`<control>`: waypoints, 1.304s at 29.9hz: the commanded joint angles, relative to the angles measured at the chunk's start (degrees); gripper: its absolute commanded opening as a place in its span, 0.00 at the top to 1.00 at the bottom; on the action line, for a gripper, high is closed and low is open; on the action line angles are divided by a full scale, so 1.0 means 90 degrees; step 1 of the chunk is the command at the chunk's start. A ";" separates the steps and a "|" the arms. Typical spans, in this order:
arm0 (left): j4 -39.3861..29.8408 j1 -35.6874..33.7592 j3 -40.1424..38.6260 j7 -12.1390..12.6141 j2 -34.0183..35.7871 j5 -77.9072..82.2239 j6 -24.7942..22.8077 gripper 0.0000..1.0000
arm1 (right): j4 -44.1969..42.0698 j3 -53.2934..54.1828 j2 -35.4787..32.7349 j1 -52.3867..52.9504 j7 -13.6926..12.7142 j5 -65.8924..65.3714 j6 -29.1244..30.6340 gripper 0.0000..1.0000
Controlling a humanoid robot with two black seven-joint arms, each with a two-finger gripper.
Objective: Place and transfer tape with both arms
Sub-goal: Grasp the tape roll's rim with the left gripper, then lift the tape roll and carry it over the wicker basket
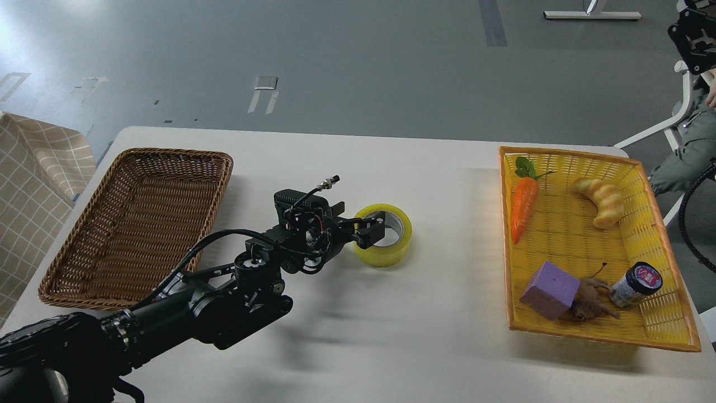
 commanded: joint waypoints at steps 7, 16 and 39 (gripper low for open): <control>0.0214 -0.0057 0.0261 -0.0534 0.0007 0.0004 -0.0003 0.06 | 0.0000 0.0047 0.0000 -0.0042 0.0000 0.0000 0.0000 0.01; 0.0390 -0.0086 0.0261 -0.0535 0.0007 0.0004 -0.0013 0.31 | 0.0000 0.0106 0.0000 -0.0091 0.0000 0.0000 0.0000 0.01; 0.0450 -0.0437 0.0174 -0.0535 0.0192 -0.0083 -0.0296 0.91 | 0.0019 0.0224 0.0009 -0.0199 0.0000 0.0000 0.0000 0.01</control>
